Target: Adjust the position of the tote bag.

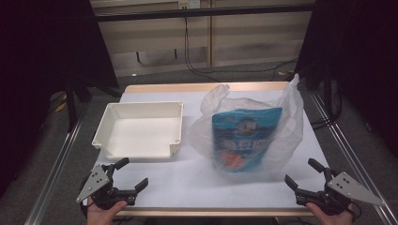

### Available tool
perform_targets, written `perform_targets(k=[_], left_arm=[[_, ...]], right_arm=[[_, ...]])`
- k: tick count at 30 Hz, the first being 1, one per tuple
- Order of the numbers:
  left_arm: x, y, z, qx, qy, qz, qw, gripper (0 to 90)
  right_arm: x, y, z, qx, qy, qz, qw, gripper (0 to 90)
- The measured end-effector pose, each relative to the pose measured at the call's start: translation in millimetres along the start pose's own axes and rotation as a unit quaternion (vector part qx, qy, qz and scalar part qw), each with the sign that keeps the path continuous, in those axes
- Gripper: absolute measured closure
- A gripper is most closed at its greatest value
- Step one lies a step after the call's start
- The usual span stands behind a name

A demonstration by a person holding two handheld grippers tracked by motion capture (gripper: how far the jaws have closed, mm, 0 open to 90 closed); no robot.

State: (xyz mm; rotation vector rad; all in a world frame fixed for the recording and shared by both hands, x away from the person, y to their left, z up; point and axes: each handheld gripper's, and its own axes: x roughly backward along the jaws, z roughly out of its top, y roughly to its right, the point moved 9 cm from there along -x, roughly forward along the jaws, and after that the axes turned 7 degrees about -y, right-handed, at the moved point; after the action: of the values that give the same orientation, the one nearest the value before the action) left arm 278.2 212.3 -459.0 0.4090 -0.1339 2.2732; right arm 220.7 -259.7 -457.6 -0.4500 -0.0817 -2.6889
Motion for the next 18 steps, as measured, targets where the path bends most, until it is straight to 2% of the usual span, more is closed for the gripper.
perform_targets(k=[4, 6, 7, 11, 18], left_arm=[[2.0, -6.6, -1.8, 0.014, -0.004, 0.004, 0.9999, 3.8], [2.9, -11.1, -2.2, 0.021, -0.005, 0.015, 0.9997, 3.8], [2.9, -12.2, -2.6, 0.024, -0.005, 0.011, 0.9996, 3.9], [3.5, -16.2, -3.3, 0.025, -0.009, 0.022, 0.9994, 4.6], [-0.8, -14.2, -4.5, 0.031, -0.016, 0.013, 0.9993, 6.0]], right_arm=[[-0.6, 0.4, -0.5, -0.003, -0.003, 0.003, 1.0, 8.6], [-1.0, 0.4, -1.5, -0.004, -0.008, 0.004, 1.0, 8.6], [-1.6, 0.9, -2.0, -0.005, -0.009, 0.006, 0.9999, 8.6], [-1.7, 2.9, -3.5, -0.009, -0.012, 0.007, 0.9999, 9.8], [-1.6, 4.0, -5.6, -0.013, -0.018, 0.013, 0.9997, 13.4]])
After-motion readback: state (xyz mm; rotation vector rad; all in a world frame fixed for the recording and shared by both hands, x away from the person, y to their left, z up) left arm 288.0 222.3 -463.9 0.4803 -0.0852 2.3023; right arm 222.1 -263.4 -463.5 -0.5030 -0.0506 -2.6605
